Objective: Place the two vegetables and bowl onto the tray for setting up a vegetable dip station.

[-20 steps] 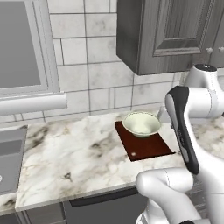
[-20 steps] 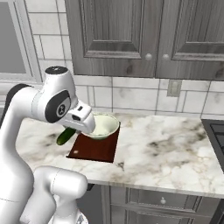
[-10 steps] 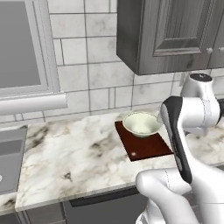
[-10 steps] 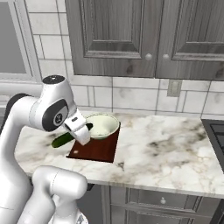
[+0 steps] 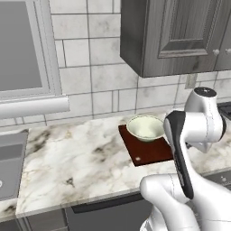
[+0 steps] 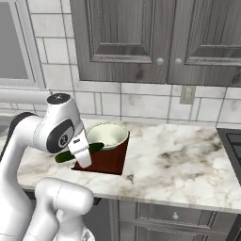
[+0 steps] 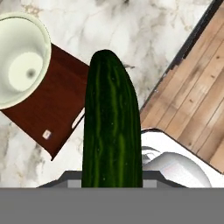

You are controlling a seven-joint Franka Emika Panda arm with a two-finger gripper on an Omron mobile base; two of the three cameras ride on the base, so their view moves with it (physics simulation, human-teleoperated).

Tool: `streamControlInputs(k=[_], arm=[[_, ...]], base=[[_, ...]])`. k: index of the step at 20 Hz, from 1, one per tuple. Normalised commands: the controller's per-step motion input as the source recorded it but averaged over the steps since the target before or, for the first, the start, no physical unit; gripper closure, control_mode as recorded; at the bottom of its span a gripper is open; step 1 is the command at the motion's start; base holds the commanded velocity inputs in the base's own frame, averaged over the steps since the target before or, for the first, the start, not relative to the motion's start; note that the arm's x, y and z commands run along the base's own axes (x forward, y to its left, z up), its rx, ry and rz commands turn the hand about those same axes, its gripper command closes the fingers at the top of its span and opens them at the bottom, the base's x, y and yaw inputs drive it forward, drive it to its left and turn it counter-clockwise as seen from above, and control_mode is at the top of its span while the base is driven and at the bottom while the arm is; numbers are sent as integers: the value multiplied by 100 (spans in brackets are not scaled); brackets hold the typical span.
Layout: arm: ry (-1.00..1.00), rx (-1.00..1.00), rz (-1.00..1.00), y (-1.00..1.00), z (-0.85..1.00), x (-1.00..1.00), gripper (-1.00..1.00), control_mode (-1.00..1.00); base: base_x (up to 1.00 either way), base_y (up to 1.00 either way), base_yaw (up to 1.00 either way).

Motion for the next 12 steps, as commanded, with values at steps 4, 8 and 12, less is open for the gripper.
streamControlInputs(k=[4,8,12], arm=[[-7,6,-5,-3,-28,5,100,-100],[-11,4,-5,0,-26,5,100,-100],[-17,3,-1,0,-18,0,100,-100]], base=[[0,0,0],[0,0,0],[0,0,0]])
